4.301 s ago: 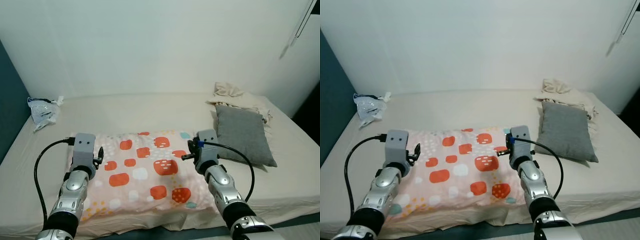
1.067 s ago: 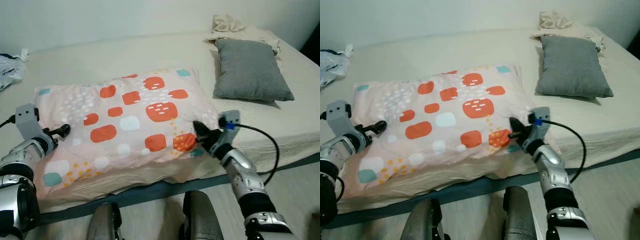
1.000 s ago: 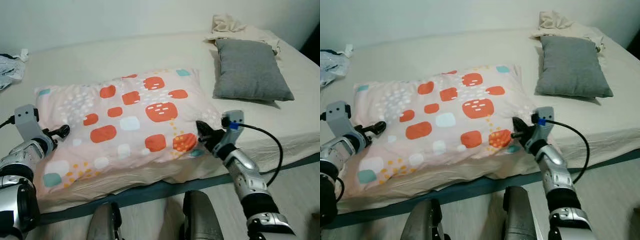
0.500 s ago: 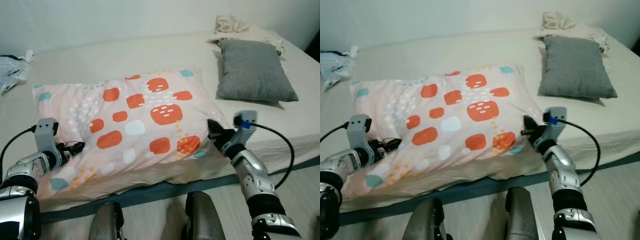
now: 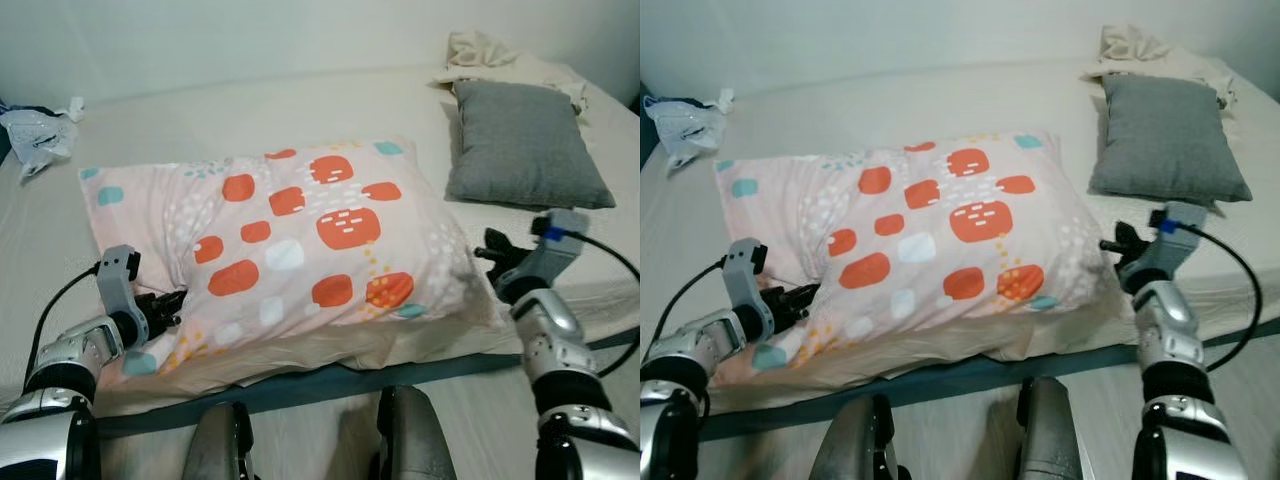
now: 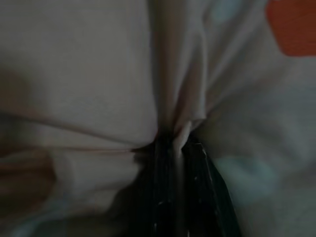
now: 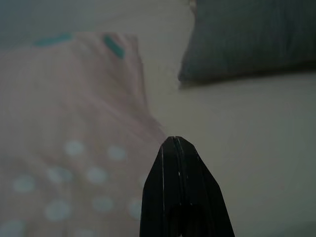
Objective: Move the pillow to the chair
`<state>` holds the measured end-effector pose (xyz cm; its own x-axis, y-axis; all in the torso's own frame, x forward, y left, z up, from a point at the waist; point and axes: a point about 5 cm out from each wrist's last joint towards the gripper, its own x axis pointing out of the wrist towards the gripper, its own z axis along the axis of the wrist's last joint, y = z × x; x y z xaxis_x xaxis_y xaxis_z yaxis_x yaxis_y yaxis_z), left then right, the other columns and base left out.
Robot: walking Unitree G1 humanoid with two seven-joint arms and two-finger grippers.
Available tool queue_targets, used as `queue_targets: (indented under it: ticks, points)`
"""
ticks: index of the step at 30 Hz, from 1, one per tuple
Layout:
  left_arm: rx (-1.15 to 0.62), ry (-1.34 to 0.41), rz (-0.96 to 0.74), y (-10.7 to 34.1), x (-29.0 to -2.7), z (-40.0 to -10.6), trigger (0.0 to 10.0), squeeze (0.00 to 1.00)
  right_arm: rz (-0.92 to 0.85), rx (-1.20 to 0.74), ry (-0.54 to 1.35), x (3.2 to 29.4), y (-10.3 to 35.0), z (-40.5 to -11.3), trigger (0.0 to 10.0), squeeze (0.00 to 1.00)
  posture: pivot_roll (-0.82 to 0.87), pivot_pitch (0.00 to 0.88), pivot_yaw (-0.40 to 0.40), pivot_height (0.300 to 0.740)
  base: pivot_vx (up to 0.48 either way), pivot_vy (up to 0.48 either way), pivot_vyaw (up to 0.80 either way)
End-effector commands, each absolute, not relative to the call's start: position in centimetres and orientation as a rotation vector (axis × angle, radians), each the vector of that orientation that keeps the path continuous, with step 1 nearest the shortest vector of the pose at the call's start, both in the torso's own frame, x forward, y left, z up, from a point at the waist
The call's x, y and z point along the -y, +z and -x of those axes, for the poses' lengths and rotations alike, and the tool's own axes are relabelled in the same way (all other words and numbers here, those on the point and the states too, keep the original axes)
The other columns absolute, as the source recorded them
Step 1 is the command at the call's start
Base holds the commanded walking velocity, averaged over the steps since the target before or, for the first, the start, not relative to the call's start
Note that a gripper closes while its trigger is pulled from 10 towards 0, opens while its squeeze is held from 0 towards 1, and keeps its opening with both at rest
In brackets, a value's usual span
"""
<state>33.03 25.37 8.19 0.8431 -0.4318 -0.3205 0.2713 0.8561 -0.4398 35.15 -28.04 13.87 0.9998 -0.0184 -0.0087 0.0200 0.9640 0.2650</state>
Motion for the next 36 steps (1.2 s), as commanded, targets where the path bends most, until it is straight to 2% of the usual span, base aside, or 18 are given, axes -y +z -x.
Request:
queue_targets:
  ticks: [1,2,10,11,12,13,14,17,19,23,24,26,31,36]
  points:
    - [-0.512,-0.417,0.43,6.3,-24.2,-32.0,0.0,0.0,-0.372,-0.099,0.079,26.8,12.0,-35.0,10.0,0.0,-0.07,0.245,0.008,0.577,0.0,0.0,0.0]
    - [-0.516,-0.401,0.418,6.3,-24.6,-32.0,0.0,0.0,-0.463,-0.097,0.143,25.9,11.9,-35.4,10.0,1.0,-0.06,0.25,0.009,0.577,0.0,0.0,0.0]
    - [-0.51,-0.387,0.369,6.7,-25.5,-31.7,0.0,0.0,-0.583,-0.052,0.206,25.2,12.9,-36.2,10.0,1.0,-0.04,0.252,0.003,0.577,0.0,0.0,0.0]
    - [-0.495,-0.405,0.359,6.9,-25.7,-31.7,1.5,0.0,-0.597,-0.051,0.205,25.4,12.9,-36.2,10.0,1.0,-0.04,0.251,-0.001,0.577,0.0,0.0,0.0]
    - [-0.481,-0.425,0.354,7.2,-25.8,-31.6,2.5,0.0,-0.611,-0.047,0.207,25.7,13.1,-36.1,10.0,1.0,-0.04,0.251,-0.009,0.577,0.0,0.0,0.0]
    - [-0.464,-0.437,0.356,7.5,-26.0,-31.6,8.1,0.0,-0.619,-0.042,0.208,26.1,13.2,-36.0,10.0,1.0,-0.04,0.25,-0.01,0.577,0.0,0.0,0.0]
    - [-0.444,-0.447,0.357,7.9,-26.2,-31.6,10.0,0.0,-0.622,-0.039,0.21,26.5,13.4,-36.0,10.0,1.0,-0.04,0.249,-0.011,0.577,0.0,0.0,0.0]
    - [-0.407,-0.435,0.365,8.8,-27.0,-31.8,10.0,0.0,-0.614,-0.026,0.217,27.3,13.9,-35.8,10.0,1.0,-0.04,0.247,-0.013,0.577,0.0,0.0,0.0]
    - [-0.361,-0.323,0.391,10.1,-29.1,-32.2,10.0,0.0,-0.609,0.003,0.177,28.7,14.7,-35.7,10.0,1.0,-0.04,0.242,-0.013,0.577,0.0,0.0,0.0]
    - [-0.347,-0.278,0.401,10.5,-29.8,-32.3,10.0,0.0,-0.608,0.011,0.16,29.2,14.9,-35.6,10.0,1.0,-0.04,0.242,-0.013,0.577,0.0,0.0,0.0]
    - [-0.335,-0.217,0.411,10.9,-30.7,-32.3,10.0,1.0,-0.599,0.011,0.141,29.6,14.9,-35.5,10.0,1.0,-0.04,0.241,-0.013,0.577,0.0,0.0,0.0]
    - [-0.335,-0.217,0.411,10.9,-30.7,-32.3,10.0,1.0,-0.599,0.011,0.141,29.6,14.9,-35.5,10.0,1.0,-0.04,0.241,-0.013,0.577,0.0,0.0,0.0]
    - [-0.258,-0.046,0.462,13.0,-33.3,-32.8,10.0,1.0,-0.602,0.017,0.136,30.1,14.8,-35.2,10.0,1.0,-0.05,0.246,-0.008,0.577,0.0,0.0,0.0]
    - [-0.262,-0.064,0.427,13.7,-33.4,-33.0,10.0,1.0,-0.605,0.016,0.139,30.2,14.8,-35.1,10.0,1.0,-0.05,0.256,-0.007,0.577,0.0,0.0,0.0]
